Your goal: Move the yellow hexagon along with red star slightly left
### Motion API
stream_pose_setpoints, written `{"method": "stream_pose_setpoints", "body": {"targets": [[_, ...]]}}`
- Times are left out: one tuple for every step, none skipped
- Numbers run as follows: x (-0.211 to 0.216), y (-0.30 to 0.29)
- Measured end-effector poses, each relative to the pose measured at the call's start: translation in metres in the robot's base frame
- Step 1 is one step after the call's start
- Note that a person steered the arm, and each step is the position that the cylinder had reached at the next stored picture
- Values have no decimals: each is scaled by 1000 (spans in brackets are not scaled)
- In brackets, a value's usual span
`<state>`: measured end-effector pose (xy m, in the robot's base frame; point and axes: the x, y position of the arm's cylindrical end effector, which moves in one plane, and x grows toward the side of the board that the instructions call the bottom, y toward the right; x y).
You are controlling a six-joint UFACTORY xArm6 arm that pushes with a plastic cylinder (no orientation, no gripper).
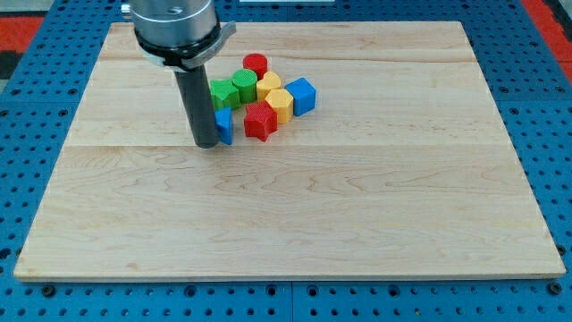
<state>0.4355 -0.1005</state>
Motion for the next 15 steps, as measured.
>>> {"method": "stream_pose_setpoints", "body": {"targets": [[-2,0],[-4,0],[-5,0],[19,6],[53,56],[53,103],[28,131],[-4,133],[-30,133],[-35,133],[-43,132],[-48,128],[-48,121],[-48,115],[-48,107]]}}
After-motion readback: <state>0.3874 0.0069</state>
